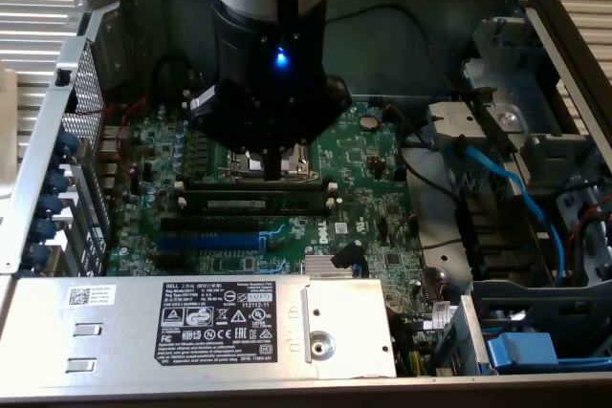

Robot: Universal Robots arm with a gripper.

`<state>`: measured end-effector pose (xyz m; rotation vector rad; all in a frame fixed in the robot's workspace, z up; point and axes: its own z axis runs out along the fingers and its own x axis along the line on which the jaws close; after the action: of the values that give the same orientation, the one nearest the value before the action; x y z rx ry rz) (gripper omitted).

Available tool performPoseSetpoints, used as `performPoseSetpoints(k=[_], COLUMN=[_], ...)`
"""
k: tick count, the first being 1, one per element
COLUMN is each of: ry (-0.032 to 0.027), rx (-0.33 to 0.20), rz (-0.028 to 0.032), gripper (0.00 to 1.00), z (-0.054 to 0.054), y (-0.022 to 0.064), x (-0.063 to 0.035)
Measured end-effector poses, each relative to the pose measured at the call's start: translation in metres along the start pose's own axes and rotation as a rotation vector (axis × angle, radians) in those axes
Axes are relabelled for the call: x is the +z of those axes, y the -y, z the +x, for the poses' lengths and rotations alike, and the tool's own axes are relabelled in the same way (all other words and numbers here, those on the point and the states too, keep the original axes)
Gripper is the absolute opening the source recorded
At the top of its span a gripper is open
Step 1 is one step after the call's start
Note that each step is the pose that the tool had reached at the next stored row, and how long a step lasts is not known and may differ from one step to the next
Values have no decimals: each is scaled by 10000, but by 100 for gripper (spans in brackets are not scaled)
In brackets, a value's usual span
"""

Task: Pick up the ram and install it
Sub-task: 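Press down the ram until it locks into place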

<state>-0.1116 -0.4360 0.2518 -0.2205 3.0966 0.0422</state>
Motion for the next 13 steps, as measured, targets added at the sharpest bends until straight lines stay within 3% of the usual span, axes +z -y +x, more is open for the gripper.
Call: performPoseSetpoints(k=[8,13], ry=[-23,-19], rx=[1081,1302], rz=[35,43], gripper=[10,10], z=[0,0], y=[0,0], x=[0,0])
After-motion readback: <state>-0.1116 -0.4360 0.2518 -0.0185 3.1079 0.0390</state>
